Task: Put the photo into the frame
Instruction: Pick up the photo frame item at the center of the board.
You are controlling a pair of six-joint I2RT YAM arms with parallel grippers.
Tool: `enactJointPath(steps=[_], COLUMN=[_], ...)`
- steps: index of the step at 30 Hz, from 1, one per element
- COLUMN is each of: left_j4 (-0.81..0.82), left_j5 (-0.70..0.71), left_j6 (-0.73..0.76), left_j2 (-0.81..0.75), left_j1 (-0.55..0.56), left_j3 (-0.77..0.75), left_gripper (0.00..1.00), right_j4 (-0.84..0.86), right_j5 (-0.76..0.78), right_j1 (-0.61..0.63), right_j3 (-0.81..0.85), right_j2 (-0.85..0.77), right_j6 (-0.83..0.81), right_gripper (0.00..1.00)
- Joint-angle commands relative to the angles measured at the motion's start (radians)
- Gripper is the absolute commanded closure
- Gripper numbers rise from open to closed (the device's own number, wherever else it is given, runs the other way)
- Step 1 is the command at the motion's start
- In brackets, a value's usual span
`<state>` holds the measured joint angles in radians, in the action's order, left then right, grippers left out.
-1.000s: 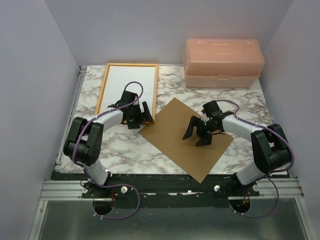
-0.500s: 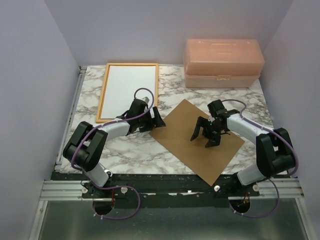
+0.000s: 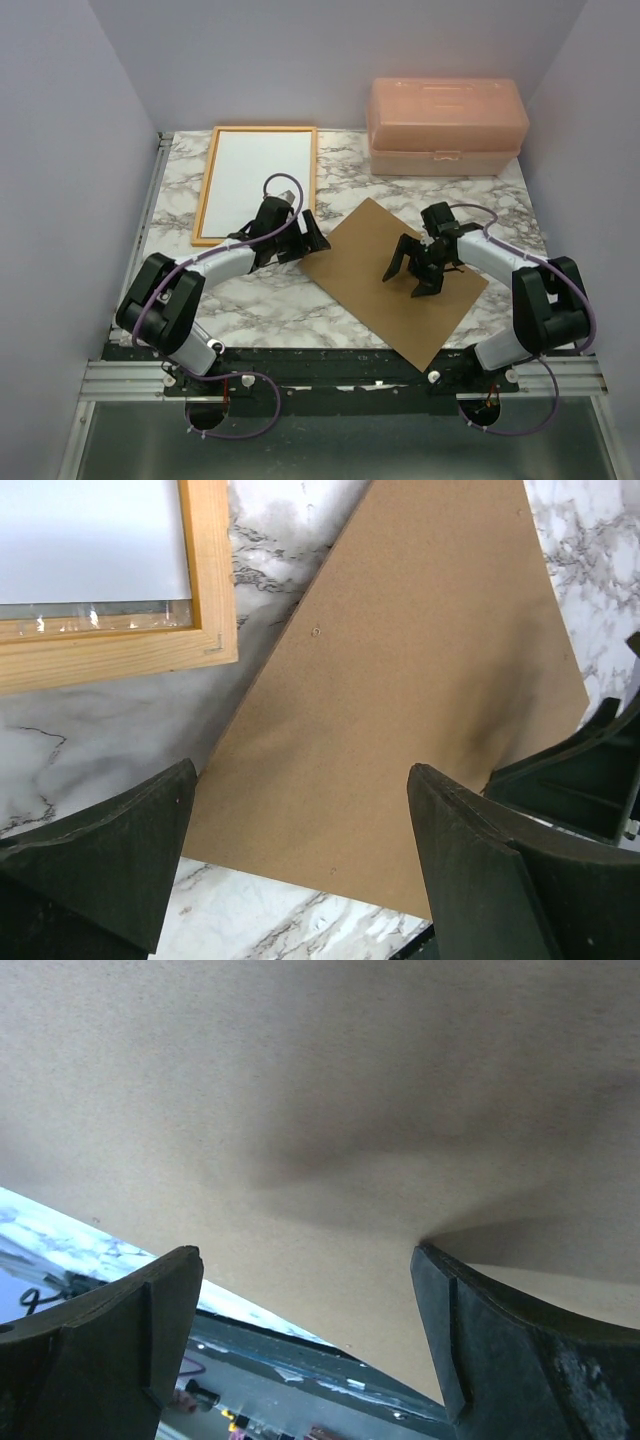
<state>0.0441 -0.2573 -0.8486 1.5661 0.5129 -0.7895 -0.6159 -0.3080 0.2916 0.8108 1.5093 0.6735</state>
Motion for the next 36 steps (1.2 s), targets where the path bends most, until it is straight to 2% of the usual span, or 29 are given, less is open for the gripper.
enactJointPath(steps=[1, 9, 19, 25, 30, 36], left_j4=[-0.058, 0.022, 0.014, -0.005, 0.047, 0.084], left_j5=[-0.322, -0.372, -0.42, -0.418, -0.436, -0.417], left_j6=[-0.114, -0.159, -0.139, -0.122, -0.121, -0.073], left_j2=[-0.061, -0.158, -0.282, -0.355, -0.351, -0.243], left_j1=[0.071, 0.013, -0.075, -0.097, -0.098, -0.125], left_j3=[-0.022, 0.085, 0.168, 0.229, 0.292, 0.315], left_gripper=[0.16, 0.17, 0.18, 0.19, 0.2, 0.19], right_j4=[0.104, 0.163, 0.222, 0.248, 0.263, 0.28], right_j5=[-0.113, -0.224, -0.272, -0.289, -0.306, -0.32], right_j1=[0.0, 0.018, 0.157, 0.206, 0.215, 0.216], right_j3=[-0.029, 0.045, 0.203, 0.235, 0.214, 0.179], right_j2=[0.051, 0.182, 0.345, 0.388, 0.39, 0.381], right_j6=[0.016, 0.005, 0.059, 0.081, 0.078, 0.073], right_gripper=[0.07, 0.08, 0.08, 0.08, 0.09, 0.08])
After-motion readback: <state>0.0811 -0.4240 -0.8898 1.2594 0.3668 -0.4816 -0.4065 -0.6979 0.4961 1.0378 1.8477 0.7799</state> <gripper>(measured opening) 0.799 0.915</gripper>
